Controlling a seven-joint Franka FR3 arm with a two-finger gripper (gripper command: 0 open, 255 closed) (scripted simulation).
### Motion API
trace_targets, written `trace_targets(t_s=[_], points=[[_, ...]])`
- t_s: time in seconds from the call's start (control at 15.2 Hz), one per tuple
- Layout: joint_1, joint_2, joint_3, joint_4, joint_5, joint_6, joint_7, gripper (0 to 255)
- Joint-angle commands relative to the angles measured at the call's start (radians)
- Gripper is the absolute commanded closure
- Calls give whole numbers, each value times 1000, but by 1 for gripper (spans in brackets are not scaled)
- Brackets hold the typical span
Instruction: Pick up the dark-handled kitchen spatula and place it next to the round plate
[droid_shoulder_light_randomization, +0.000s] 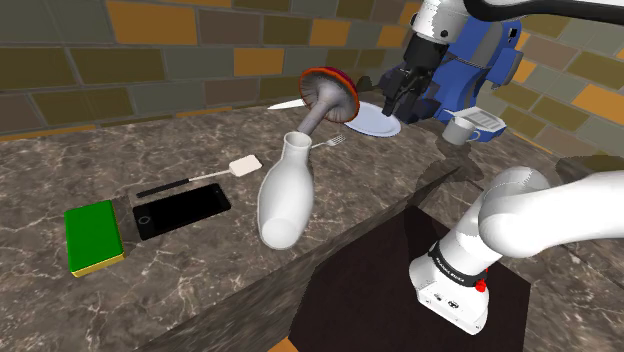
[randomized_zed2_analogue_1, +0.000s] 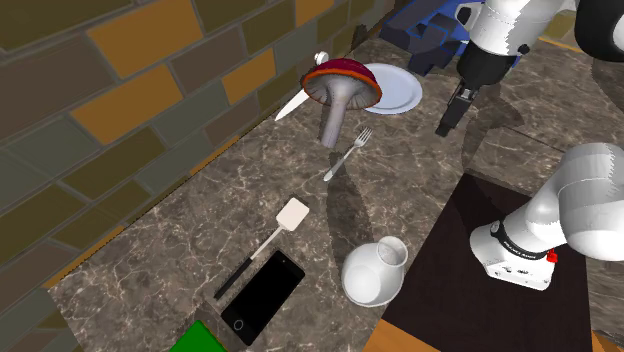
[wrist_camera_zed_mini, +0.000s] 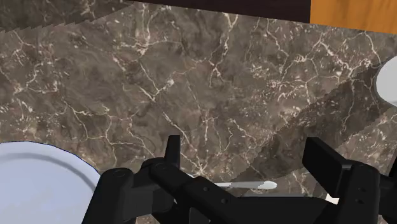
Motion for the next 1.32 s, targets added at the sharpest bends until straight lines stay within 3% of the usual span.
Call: trace_targets(t_s=[0.0, 0.59, 1.25], points=[[0, 0, 0, 0, 0, 0, 0, 0], [114, 335, -22, 128, 6, 217, -251, 0], [217, 674, 7, 342, 39, 350, -515, 0]])
